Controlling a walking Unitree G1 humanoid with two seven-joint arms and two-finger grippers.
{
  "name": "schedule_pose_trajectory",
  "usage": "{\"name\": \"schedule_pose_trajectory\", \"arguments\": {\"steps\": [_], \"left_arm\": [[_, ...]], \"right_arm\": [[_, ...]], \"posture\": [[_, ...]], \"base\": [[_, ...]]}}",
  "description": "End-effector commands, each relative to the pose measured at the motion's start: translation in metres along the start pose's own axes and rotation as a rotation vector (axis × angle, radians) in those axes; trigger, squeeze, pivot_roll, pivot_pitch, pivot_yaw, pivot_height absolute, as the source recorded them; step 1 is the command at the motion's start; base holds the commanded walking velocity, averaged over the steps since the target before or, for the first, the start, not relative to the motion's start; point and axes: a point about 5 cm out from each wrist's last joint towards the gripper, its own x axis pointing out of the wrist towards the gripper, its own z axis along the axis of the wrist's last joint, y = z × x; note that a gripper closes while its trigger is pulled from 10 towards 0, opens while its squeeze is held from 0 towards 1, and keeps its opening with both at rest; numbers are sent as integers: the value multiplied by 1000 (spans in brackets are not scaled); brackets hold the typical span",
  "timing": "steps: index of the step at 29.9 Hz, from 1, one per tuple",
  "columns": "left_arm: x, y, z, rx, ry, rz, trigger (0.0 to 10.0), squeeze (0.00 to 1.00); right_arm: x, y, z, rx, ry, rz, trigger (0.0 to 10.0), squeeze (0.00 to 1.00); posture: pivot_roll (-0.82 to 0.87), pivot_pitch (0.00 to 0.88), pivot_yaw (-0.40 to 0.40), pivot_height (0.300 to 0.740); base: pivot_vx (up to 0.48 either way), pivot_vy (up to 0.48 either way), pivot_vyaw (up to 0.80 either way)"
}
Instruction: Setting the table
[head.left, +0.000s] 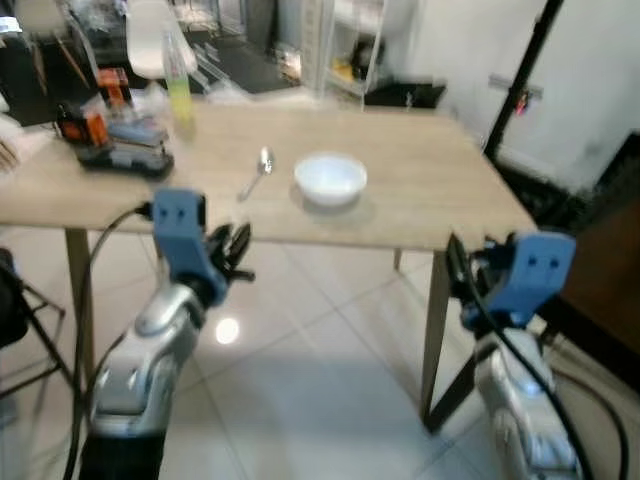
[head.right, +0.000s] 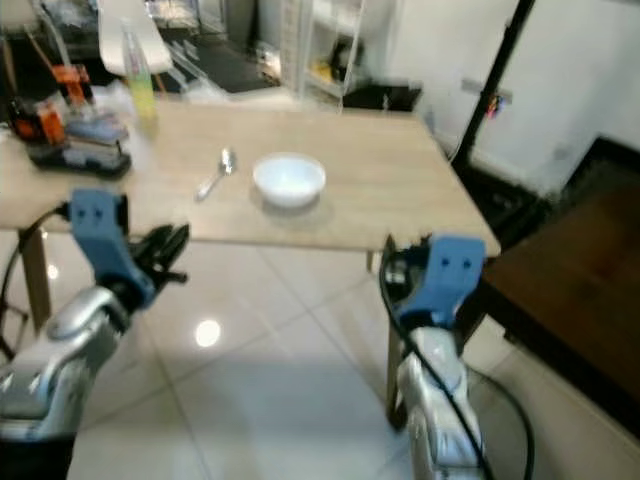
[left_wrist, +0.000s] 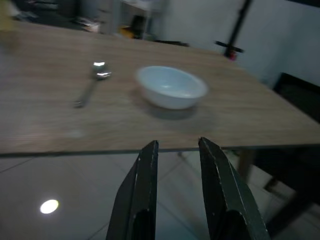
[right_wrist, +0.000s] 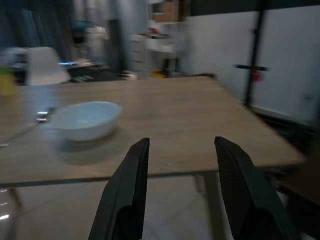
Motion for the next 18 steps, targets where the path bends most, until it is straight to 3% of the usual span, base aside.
{"name": "schedule_pose_trajectory", "arguments": {"steps": [1, 18], "left_arm": [[-2, 2, -3, 7, 14, 7, 10000, 0], [-2, 1, -4, 1, 15, 4, 10000, 0]], "right_arm": [[-2, -2, -1, 1, 4, -11, 10000, 0], [-3, -3, -1, -1, 7, -13, 10000, 0]], "posture": [[64, 76, -26, 740], [59, 81, -28, 740]], "base": [[-390, 0, 0], [-388, 0, 0]]}}
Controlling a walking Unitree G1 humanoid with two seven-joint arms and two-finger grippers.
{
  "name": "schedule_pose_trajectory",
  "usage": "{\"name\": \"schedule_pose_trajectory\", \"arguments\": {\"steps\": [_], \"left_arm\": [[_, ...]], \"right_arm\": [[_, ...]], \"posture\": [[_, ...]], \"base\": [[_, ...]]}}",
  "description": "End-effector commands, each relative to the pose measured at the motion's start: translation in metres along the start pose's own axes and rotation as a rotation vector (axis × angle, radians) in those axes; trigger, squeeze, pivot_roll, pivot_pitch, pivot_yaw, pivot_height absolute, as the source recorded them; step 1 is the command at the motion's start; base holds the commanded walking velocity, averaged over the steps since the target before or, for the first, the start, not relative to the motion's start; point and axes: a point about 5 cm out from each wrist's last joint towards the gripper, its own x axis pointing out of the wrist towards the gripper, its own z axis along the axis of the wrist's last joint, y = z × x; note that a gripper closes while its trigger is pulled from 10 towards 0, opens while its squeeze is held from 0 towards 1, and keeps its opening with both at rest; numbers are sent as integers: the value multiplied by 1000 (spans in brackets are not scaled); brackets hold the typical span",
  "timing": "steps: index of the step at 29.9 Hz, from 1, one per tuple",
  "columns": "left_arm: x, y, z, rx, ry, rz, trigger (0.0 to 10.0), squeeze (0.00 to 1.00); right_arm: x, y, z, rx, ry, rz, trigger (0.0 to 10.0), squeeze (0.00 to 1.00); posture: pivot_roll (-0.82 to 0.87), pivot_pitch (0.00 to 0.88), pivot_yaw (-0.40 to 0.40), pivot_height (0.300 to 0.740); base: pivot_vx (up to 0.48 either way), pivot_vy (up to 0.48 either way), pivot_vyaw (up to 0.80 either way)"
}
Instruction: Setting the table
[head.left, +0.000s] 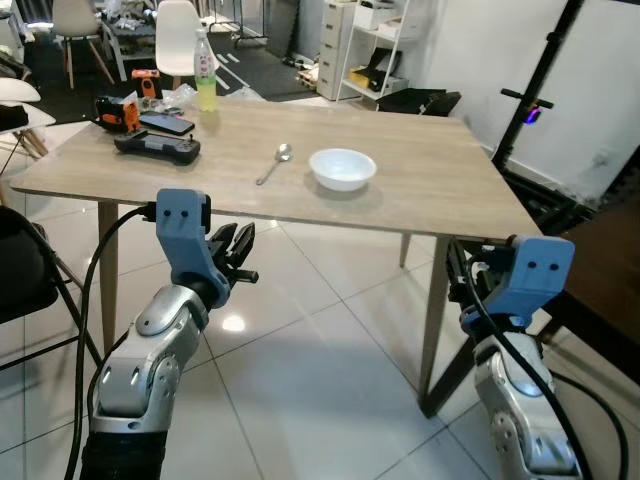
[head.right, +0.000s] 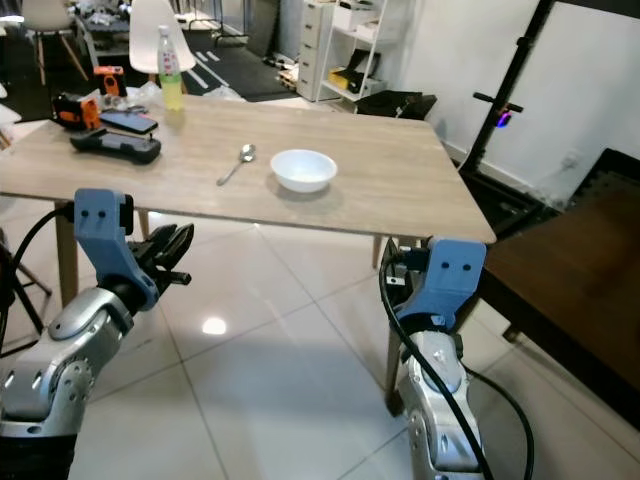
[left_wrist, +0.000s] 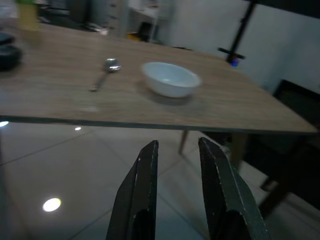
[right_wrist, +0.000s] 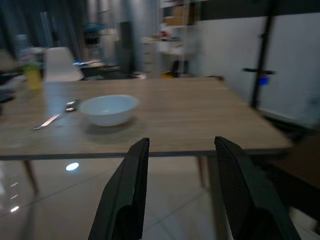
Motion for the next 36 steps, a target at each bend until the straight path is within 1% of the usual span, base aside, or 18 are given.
{"name": "schedule_pose_trajectory", "arguments": {"steps": [1, 6, 19, 28, 30, 32, 36], "left_arm": [[-2, 0, -4, 2, 15, 0, 10000, 0], [-2, 0, -4, 1, 15, 3, 10000, 0], [-2, 0, -5, 2, 19, 2, 10000, 0], [-1, -1, -4, -24, 6, 2, 10000, 0], [-1, -1, -5, 2, 23, 2, 10000, 0], [-1, -1, -5, 4, 26, 5, 10000, 0], [-1, -1, -3, 7, -1, -4, 10000, 0]], "right_arm": [[-3, -4, -1, -3, 5, -14, 10000, 0], [-3, -3, 0, -3, 5, -12, 10000, 0], [-3, -3, 0, -4, 5, -12, 10000, 0], [-3, -3, 0, -5, 4, -10, 10000, 0], [-3, -3, 0, -5, 4, -9, 10000, 0], [-3, -3, 0, -5, 4, -9, 10000, 0], [-2, -2, 0, -5, 4, -7, 10000, 0]], "posture": [[59, 81, -28, 740], [58, 83, -29, 740], [57, 84, -30, 740], [56, 81, -29, 740], [58, 79, -31, 740], [58, 79, -31, 740], [59, 78, -30, 740]], "base": [[-390, 0, 0], [-352, 0, 0], [0, 0, 0], [0, 0, 0], [0, 0, 0], [0, 0, 0], [197, 252, 0]]}}
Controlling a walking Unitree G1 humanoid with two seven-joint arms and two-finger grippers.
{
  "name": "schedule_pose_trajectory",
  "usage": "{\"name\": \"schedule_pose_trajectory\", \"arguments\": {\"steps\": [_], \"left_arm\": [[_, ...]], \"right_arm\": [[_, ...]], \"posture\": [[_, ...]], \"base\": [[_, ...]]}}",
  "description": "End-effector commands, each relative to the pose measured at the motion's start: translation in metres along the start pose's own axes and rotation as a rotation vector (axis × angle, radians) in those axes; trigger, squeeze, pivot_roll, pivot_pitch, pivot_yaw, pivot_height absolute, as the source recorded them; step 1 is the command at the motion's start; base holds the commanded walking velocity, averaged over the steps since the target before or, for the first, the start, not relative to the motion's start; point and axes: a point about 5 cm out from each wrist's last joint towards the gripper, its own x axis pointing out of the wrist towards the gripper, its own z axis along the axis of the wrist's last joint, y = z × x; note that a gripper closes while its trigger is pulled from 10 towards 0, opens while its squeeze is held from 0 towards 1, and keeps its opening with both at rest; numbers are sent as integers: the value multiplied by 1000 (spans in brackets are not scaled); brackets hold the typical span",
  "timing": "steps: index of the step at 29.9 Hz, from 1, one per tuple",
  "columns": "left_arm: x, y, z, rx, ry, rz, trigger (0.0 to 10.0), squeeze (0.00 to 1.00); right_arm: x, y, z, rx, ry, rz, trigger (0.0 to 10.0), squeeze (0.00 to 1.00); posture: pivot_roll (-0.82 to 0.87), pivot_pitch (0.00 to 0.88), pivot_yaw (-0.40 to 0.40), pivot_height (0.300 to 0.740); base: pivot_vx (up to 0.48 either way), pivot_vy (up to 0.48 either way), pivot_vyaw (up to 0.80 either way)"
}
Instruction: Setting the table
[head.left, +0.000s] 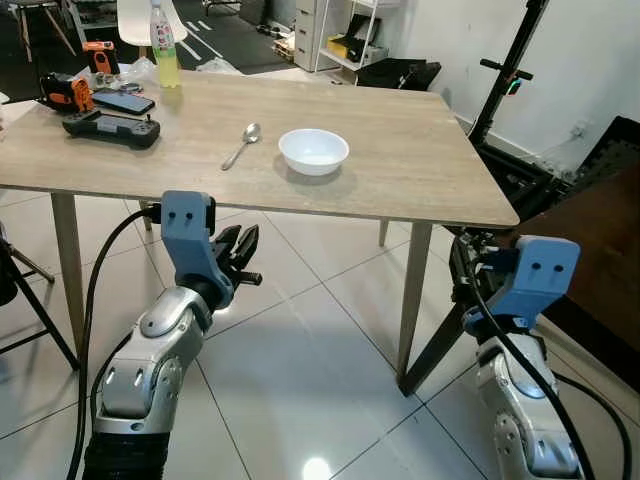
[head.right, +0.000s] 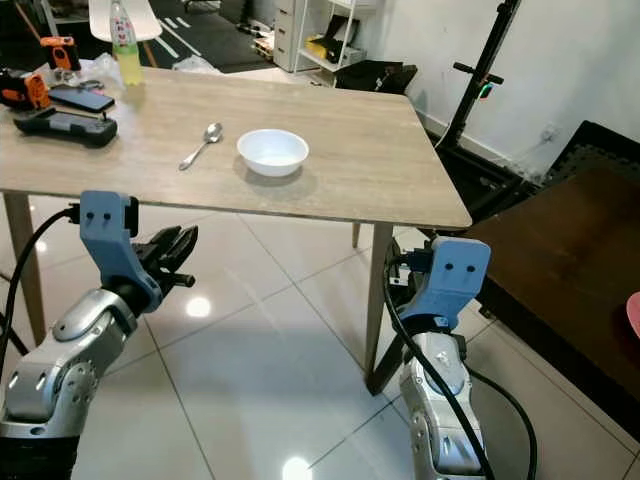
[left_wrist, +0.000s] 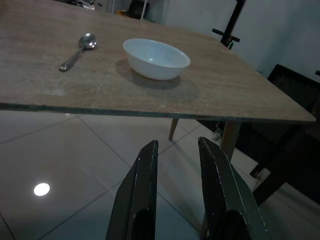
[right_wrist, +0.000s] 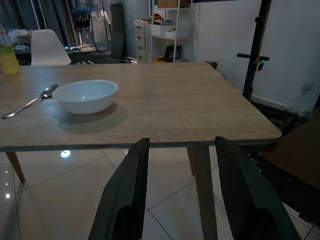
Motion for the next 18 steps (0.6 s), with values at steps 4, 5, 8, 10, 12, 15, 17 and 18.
{"name": "schedule_pose_trajectory", "arguments": {"steps": [4, 5, 8, 10, 12, 15, 17, 18], "left_arm": [[0, -2, -2, 13, 3, -5, 10000, 0], [0, -2, -2, 15, 3, -5, 10000, 0], [0, -2, -2, 23, 3, -7, 10000, 0], [0, -2, -2, 24, 3, -8, 10000, 0], [0, -2, -3, 25, 4, -9, 10000, 0], [0, -2, -3, 25, 4, -11, 10000, 0], [0, -2, -3, 24, 4, -12, 10000, 0], [0, -2, -3, 24, 4, -12, 10000, 0]], "right_arm": [[-1, -3, -2, -4, 11, -11, 10000, 0], [-1, -3, -2, -4, 11, -11, 10000, 0], [-1, -3, -2, -4, 11, -13, 10000, 0], [-1, -3, -2, -4, 12, -14, 10000, 0], [-1, -3, -2, -4, 12, -14, 10000, 0], [-1, -4, -2, -4, 12, -16, 10000, 0], [-2, -4, -2, -3, 13, -17, 10000, 0], [-2, -4, -2, -3, 13, -17, 10000, 0]], "posture": [[58, 80, -30, 740], [58, 80, -30, 740], [57, 82, -28, 740], [57, 82, -28, 740], [57, 82, -28, 740], [57, 85, -28, 740], [57, 85, -28, 740], [57, 85, -28, 740]], "base": [[422, 131, 0], [465, 0, 0], [465, 0, 0], [463, 0, 0], [461, 0, 0], [463, 0, 0], [463, 0, 0], [465, 0, 0]]}}
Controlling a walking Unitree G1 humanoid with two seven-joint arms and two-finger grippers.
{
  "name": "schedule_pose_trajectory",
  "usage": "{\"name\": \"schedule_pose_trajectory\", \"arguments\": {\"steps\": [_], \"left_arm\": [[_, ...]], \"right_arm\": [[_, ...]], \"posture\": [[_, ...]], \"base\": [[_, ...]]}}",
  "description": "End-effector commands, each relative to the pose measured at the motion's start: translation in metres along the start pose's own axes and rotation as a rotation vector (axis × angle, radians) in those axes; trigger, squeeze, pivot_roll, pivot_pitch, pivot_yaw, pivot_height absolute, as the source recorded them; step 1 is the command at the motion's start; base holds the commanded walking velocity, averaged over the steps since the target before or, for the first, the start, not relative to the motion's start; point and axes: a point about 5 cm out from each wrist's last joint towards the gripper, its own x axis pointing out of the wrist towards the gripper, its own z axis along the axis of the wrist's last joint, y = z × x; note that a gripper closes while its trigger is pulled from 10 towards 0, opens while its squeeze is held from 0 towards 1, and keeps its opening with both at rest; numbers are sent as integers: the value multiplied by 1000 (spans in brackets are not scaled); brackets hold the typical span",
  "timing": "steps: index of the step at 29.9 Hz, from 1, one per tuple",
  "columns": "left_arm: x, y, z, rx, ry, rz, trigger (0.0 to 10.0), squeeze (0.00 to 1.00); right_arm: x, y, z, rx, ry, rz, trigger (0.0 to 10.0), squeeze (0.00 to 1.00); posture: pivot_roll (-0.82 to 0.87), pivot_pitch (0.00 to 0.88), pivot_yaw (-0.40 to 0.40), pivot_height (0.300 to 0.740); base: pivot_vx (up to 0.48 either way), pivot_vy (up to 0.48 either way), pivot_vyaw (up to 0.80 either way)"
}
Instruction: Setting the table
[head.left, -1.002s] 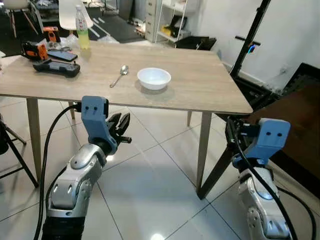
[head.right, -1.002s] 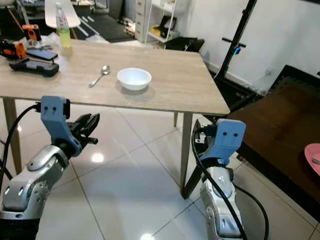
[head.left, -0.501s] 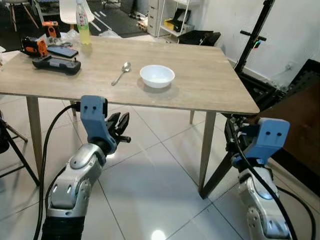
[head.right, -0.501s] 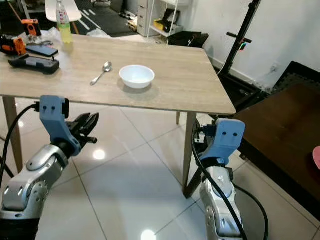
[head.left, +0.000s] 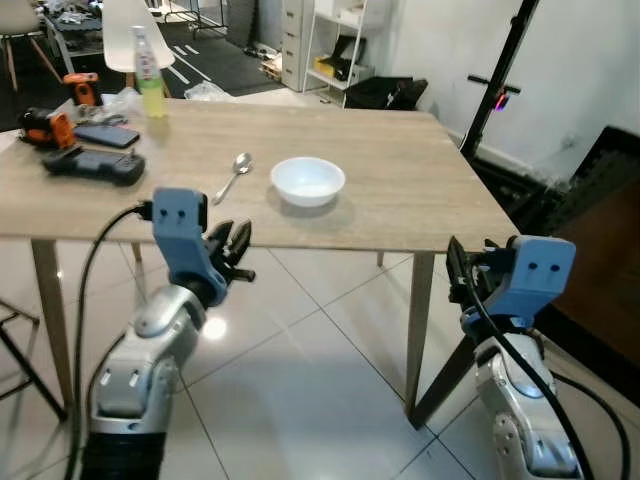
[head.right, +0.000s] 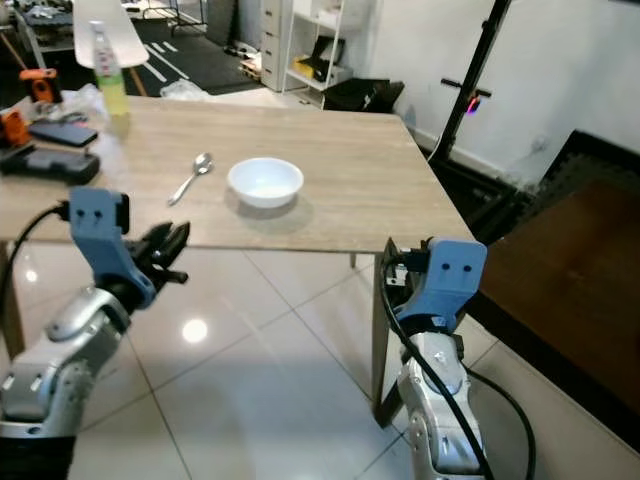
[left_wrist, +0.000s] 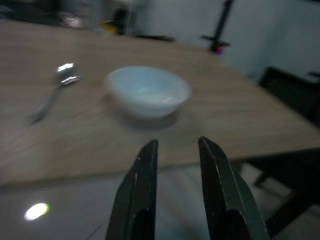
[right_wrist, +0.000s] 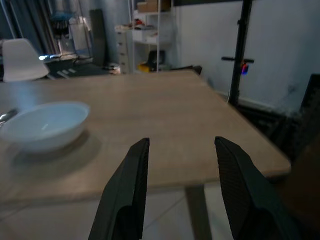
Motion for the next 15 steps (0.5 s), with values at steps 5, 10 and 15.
{"name": "schedule_pose_trajectory", "arguments": {"steps": [5, 10, 15], "left_arm": [[-3, 7, 0, 11, 1, 25, 10000, 0], [-3, 7, -1, 9, 2, 25, 10000, 0], [-3, 7, -1, 10, 3, 23, 10000, 0]], "right_arm": [[-1, 2, 0, 6, 2, 5, 10000, 0], [-1, 2, -1, 7, 1, 5, 10000, 0], [-1, 2, -1, 6, 2, 4, 10000, 0]], "posture": [[58, 86, -28, 740], [57, 85, -28, 740], [57, 86, -29, 740]], "base": [[461, 0, 0], [452, 0, 0], [404, 0, 0]]}}
